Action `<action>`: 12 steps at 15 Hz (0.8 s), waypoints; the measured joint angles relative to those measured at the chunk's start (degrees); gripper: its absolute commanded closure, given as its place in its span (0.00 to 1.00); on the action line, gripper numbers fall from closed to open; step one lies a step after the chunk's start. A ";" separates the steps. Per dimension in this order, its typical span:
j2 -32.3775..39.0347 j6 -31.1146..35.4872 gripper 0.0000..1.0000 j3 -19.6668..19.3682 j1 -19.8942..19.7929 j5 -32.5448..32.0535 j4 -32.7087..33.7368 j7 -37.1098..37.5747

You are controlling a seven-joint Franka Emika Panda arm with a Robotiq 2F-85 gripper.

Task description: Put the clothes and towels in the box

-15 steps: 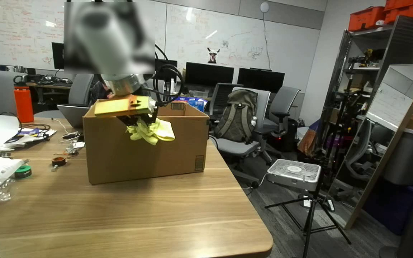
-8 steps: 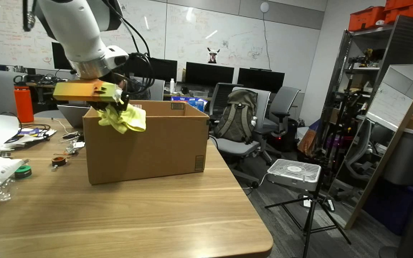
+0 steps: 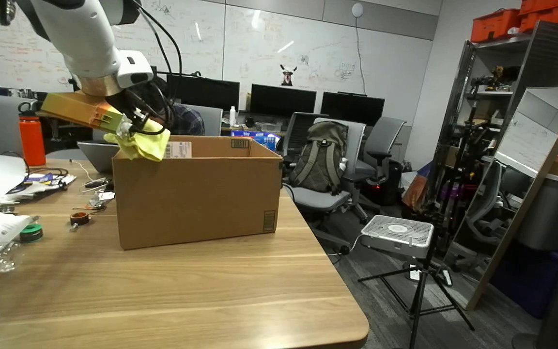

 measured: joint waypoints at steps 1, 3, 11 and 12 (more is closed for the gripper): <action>-0.34 -1.78 0.95 -0.62 0.01 -0.04 0.49 1.17; -0.93 -4.92 0.95 -3.01 0.90 -2.84 1.48 5.98; -1.17 -10.06 0.95 -13.44 4.73 0.09 7.15 5.07; -1.03 -10.27 0.95 -14.63 5.72 0.06 7.41 5.06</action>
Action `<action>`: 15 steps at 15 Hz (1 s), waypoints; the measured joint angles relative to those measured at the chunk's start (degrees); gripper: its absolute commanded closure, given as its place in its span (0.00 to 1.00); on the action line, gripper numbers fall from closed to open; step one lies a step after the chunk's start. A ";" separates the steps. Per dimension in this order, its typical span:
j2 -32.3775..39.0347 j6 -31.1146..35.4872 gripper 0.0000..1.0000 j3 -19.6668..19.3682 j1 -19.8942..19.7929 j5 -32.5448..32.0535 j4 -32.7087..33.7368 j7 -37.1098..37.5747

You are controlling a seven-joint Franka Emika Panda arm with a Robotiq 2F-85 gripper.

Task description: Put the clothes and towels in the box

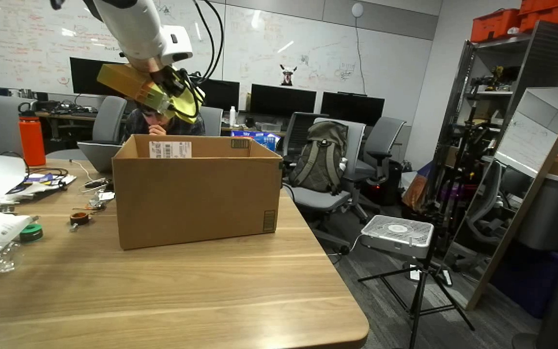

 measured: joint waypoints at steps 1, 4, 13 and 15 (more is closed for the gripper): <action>0.21 -0.23 0.90 -1.18 1.14 -0.04 0.16 -0.02; 1.38 -0.51 0.49 -3.82 4.87 -0.13 0.13 -0.13; 6.08 4.85 0.00 -12.41 17.21 -0.26 0.50 -0.19; 6.04 7.55 0.00 -15.18 19.49 -0.28 1.17 -0.19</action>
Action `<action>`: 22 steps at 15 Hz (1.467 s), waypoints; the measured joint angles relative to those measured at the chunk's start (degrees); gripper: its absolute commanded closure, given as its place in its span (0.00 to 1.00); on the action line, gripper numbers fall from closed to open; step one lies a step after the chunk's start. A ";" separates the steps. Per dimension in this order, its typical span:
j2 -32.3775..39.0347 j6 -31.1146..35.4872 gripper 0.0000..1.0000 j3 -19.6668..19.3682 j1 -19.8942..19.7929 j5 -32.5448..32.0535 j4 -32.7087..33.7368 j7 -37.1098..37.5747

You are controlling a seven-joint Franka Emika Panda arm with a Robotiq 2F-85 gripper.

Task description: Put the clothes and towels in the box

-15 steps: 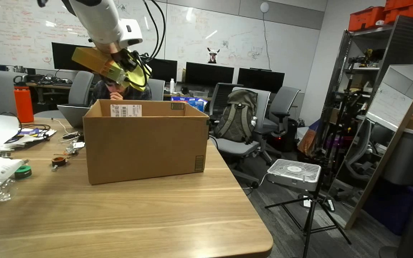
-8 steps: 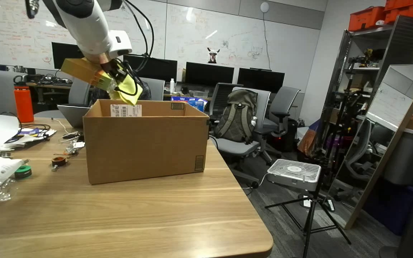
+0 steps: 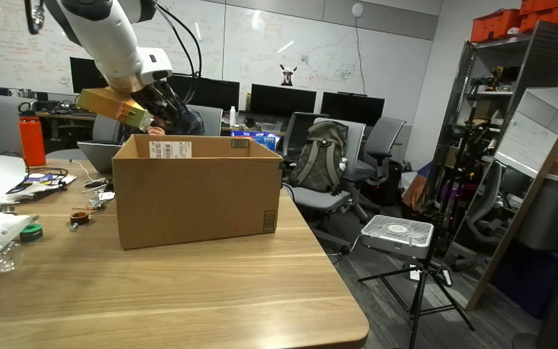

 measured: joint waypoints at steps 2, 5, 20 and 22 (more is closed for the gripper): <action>-0.35 3.06 0.00 -2.49 1.78 -0.17 0.67 -0.01; -2.29 8.61 0.00 -4.94 3.19 -0.91 0.73 -0.05; -23.82 27.76 0.00 -13.76 6.32 -0.07 -22.35 -7.35; -27.62 30.12 0.00 -22.22 11.02 -0.14 -23.59 -12.03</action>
